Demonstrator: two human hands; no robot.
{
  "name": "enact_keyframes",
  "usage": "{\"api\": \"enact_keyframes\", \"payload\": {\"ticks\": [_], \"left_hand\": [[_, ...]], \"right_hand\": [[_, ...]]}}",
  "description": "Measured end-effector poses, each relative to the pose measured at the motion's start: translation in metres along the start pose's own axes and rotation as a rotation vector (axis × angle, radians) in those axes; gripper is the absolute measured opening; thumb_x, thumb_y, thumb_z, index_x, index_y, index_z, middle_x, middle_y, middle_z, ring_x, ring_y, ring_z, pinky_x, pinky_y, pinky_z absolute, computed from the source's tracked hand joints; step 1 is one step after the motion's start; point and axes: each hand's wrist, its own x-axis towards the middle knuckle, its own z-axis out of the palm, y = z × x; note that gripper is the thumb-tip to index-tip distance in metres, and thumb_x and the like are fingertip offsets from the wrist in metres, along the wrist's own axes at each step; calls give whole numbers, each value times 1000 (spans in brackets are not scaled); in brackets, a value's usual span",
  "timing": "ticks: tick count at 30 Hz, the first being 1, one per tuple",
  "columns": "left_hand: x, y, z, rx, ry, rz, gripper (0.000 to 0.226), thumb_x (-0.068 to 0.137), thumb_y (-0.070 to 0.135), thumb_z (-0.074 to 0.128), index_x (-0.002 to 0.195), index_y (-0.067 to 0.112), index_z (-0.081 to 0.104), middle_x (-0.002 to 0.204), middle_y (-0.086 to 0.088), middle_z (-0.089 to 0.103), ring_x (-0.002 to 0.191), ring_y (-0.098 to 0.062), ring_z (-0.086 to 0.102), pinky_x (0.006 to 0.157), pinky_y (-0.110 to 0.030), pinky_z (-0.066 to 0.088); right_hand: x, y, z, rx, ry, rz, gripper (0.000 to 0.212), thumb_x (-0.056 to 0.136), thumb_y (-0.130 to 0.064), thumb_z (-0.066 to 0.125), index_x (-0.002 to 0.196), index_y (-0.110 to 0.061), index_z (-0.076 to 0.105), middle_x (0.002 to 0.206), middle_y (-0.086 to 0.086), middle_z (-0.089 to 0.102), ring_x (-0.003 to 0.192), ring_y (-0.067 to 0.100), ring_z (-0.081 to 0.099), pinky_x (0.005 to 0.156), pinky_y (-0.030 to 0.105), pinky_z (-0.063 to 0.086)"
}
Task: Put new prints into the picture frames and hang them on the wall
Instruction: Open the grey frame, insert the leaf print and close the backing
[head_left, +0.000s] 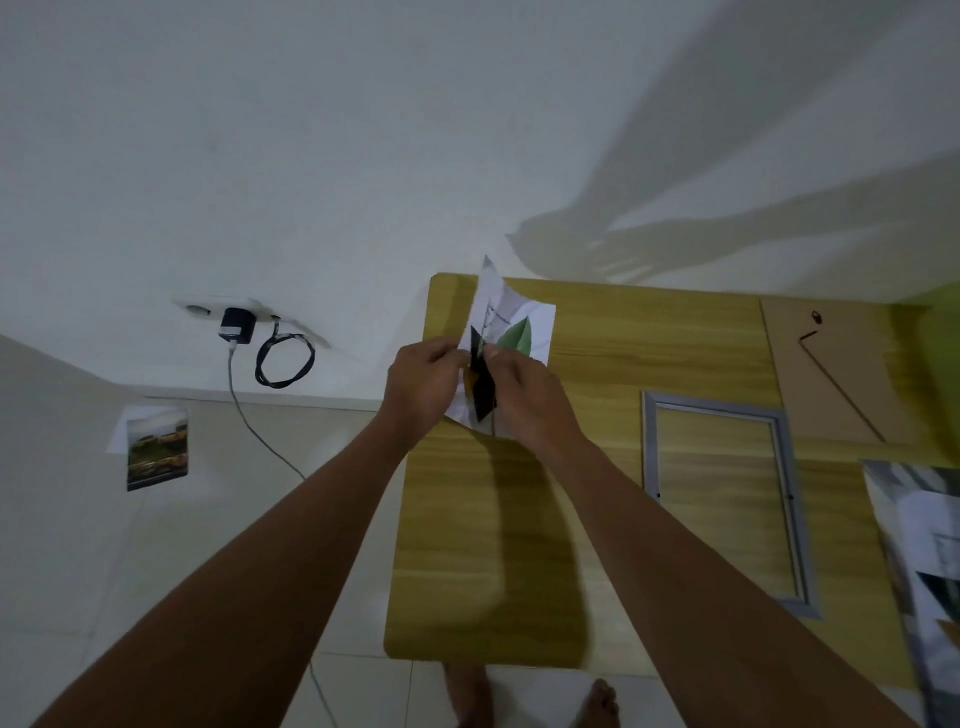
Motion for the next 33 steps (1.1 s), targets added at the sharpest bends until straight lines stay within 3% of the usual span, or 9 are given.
{"api": "enact_keyframes", "payload": {"ticks": [2, 5, 9, 12, 16, 20, 26, 29, 33], "left_hand": [[-7, 14, 7, -198, -86, -104, 25, 94, 25, 51, 82, 17, 71, 81, 4, 71, 79, -16, 64, 76, -34, 50], [-12, 27, 19, -366, -167, -160, 30, 98, 20, 42, 91, 16, 71, 88, 3, 71, 85, -17, 64, 76, -32, 51], [-17, 25, 32, -136, -86, -55, 19, 88, 15, 63, 105, 20, 70, 103, 4, 70, 95, -15, 66, 79, -32, 56], [-25, 25, 39, -15, -11, -75, 50, 82, 17, 73, 127, 26, 55, 114, 4, 60, 97, -15, 61, 76, -30, 53], [-41, 28, 54, -125, -155, -201, 65, 84, 26, 74, 142, 22, 44, 124, 0, 60, 106, -21, 61, 95, -43, 52], [-67, 36, 73, -198, -231, -134, 68, 82, 19, 77, 142, 20, 45, 126, -2, 63, 105, -21, 66, 92, -46, 55], [-109, 53, 108, -107, -243, 78, 82, 78, -2, 76, 146, 27, 40, 107, -5, 69, 98, -19, 69, 82, -45, 59], [-121, 51, 130, -23, -250, 127, 87, 77, -2, 75, 145, 38, 40, 101, -6, 69, 94, -18, 70, 78, -47, 60], [-130, 44, 159, 100, -193, 148, 89, 74, 0, 76, 145, 40, 40, 91, -2, 69, 88, -15, 70, 79, -43, 59]], "right_hand": [[-1, -6, -8, 141, 23, 52, 46, 101, -54, 38, 101, -24, 72, 96, -4, 73, 92, 12, 67, 79, 30, 52], [-2, -6, -25, 166, 86, 50, 33, 100, -42, 50, 109, -18, 71, 98, -1, 72, 91, 16, 67, 78, 35, 54], [-16, 7, -56, 188, 172, 45, 17, 92, -9, 57, 104, -11, 68, 89, -1, 68, 79, 17, 62, 66, 28, 47], [-35, 17, -84, 259, 198, 35, 19, 91, -8, 55, 102, -16, 69, 98, 0, 71, 88, 19, 65, 75, 34, 50], [-65, 30, -126, 355, 205, 70, 22, 92, -12, 57, 97, -29, 70, 101, -5, 72, 98, 24, 66, 86, 46, 55], [-98, 47, -163, 355, 190, 40, 36, 93, -4, 54, 113, -33, 64, 107, -2, 72, 102, 24, 67, 86, 45, 56], [-129, 81, -206, 242, 166, -54, 84, 91, 7, 52, 113, -73, 42, 94, -12, 71, 90, 10, 66, 85, 37, 55], [-136, 107, -220, 171, 171, -49, 80, 91, 4, 52, 135, -62, 37, 89, -17, 69, 75, -1, 61, 73, 24, 48], [-137, 143, -229, 123, 183, 33, 74, 92, -7, 59, 153, -38, 31, 87, -10, 68, 83, 6, 62, 84, 27, 49]]}}
